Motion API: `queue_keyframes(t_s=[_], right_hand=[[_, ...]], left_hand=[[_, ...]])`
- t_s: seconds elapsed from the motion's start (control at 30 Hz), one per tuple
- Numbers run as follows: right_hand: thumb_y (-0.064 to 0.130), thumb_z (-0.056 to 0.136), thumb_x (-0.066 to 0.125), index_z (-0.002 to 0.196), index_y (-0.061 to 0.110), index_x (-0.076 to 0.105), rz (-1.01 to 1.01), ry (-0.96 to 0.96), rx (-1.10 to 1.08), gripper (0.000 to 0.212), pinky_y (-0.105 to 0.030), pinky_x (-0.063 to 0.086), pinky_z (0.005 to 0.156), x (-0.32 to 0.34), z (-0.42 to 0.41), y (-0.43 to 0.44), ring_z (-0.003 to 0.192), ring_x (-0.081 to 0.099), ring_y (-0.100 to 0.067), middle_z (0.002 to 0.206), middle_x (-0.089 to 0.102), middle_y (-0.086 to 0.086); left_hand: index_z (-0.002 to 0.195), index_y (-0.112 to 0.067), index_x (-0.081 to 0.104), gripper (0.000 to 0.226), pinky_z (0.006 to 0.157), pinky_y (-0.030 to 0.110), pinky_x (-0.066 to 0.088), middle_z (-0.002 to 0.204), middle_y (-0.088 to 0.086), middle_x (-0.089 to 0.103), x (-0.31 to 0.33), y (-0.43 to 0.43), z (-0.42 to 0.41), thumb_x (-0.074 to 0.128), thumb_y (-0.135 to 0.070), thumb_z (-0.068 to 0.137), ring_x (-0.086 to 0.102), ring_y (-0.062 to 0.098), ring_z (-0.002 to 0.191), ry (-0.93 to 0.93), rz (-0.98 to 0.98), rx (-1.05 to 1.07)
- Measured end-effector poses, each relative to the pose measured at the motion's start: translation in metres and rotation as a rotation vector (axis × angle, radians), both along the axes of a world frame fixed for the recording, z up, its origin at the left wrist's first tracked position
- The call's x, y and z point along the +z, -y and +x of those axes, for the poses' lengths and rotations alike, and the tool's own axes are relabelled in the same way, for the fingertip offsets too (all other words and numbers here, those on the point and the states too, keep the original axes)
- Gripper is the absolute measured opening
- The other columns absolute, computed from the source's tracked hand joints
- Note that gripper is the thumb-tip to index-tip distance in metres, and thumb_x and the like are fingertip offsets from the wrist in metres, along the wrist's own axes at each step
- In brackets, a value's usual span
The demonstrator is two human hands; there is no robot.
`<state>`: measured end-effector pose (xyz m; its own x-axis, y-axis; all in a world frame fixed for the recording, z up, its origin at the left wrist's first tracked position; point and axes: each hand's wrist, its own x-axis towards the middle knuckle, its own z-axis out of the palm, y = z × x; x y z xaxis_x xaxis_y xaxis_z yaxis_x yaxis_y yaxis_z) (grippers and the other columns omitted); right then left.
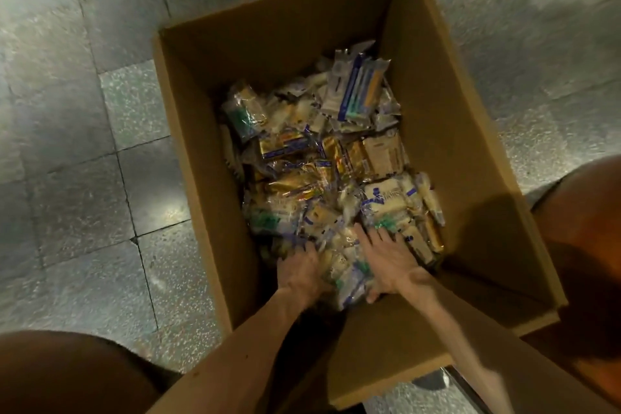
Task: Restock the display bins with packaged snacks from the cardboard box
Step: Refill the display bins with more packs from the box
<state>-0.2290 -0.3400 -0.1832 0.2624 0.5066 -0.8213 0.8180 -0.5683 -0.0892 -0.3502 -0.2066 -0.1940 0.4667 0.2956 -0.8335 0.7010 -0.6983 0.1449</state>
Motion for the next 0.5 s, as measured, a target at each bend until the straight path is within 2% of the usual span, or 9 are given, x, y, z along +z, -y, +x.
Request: queue_keyframes(t_s=[0.1, 0.17, 0.27, 0.33, 0.4, 0.5], right_hand=[[0.049, 0.065, 0.088, 0.156, 0.016, 0.006, 0.017, -0.032, -0.049, 0.127, -0.053, 0.017, 0.121, -0.003, 0.000, 0.002, 0.147, 0.025, -0.032, 0.157, 0.029, -0.014], [0.044, 0.064, 0.089, 0.153, 0.016, 0.014, 0.028, -0.083, -0.120, 0.119, -0.052, 0.019, 0.121, -0.004, 0.000, 0.004, 0.146, 0.029, -0.032, 0.156, 0.035, -0.013], [0.035, 0.067, 0.090, 0.149, 0.016, 0.022, 0.072, -0.137, -0.254, 0.107, -0.041, 0.032, 0.116, -0.005, -0.001, 0.010, 0.135, 0.044, -0.029, 0.145, 0.048, -0.010], [0.028, 0.073, 0.086, 0.146, 0.016, 0.030, 0.101, -0.166, -0.323, 0.092, -0.039, 0.039, 0.113, -0.003, 0.001, 0.010, 0.130, 0.048, -0.026, 0.144, 0.046, -0.007], [0.026, 0.078, 0.082, 0.141, 0.017, 0.040, 0.104, -0.187, -0.337, 0.077, -0.039, 0.041, 0.110, 0.000, 0.003, 0.009, 0.127, 0.049, -0.023, 0.143, 0.044, -0.005], [0.029, 0.082, 0.080, 0.136, 0.020, 0.047, 0.056, -0.201, -0.325, 0.064, -0.037, 0.041, 0.107, 0.005, 0.007, 0.004, 0.125, 0.049, -0.021, 0.138, 0.050, -0.003]], left_hand=[[0.150, -0.013, 0.015, 0.115, 0.115, 0.047, 0.034, 0.155, 0.018, 0.024, -0.003, 0.003, -0.001, 0.087, -0.048, 0.068, 0.028, 0.036, 0.142, -0.022, -0.078, 0.037], [0.147, -0.015, 0.013, 0.117, 0.112, 0.046, 0.039, 0.154, 0.020, 0.028, -0.004, 0.008, -0.004, 0.090, -0.045, 0.064, 0.036, 0.038, 0.138, -0.023, -0.104, 0.035], [0.142, -0.016, 0.019, 0.100, 0.088, 0.034, 0.052, 0.127, 0.013, 0.056, -0.002, 0.007, -0.006, 0.087, -0.034, 0.072, 0.060, 0.027, 0.107, 0.026, -0.107, 0.097], [0.143, -0.016, 0.019, 0.090, 0.077, 0.031, 0.053, 0.116, 0.010, 0.060, 0.001, -0.002, -0.002, 0.082, -0.025, 0.080, 0.062, 0.024, 0.095, 0.050, -0.118, 0.163], [0.145, -0.017, 0.022, 0.087, 0.081, 0.034, 0.055, 0.119, 0.011, 0.059, 0.004, -0.011, 0.000, 0.081, -0.017, 0.080, 0.062, 0.027, 0.101, 0.043, -0.159, 0.236], [0.151, -0.018, 0.023, 0.097, 0.095, 0.040, 0.054, 0.132, 0.009, 0.053, 0.012, -0.021, 0.002, 0.083, -0.011, 0.076, 0.057, 0.028, 0.116, 0.036, -0.223, 0.251]])
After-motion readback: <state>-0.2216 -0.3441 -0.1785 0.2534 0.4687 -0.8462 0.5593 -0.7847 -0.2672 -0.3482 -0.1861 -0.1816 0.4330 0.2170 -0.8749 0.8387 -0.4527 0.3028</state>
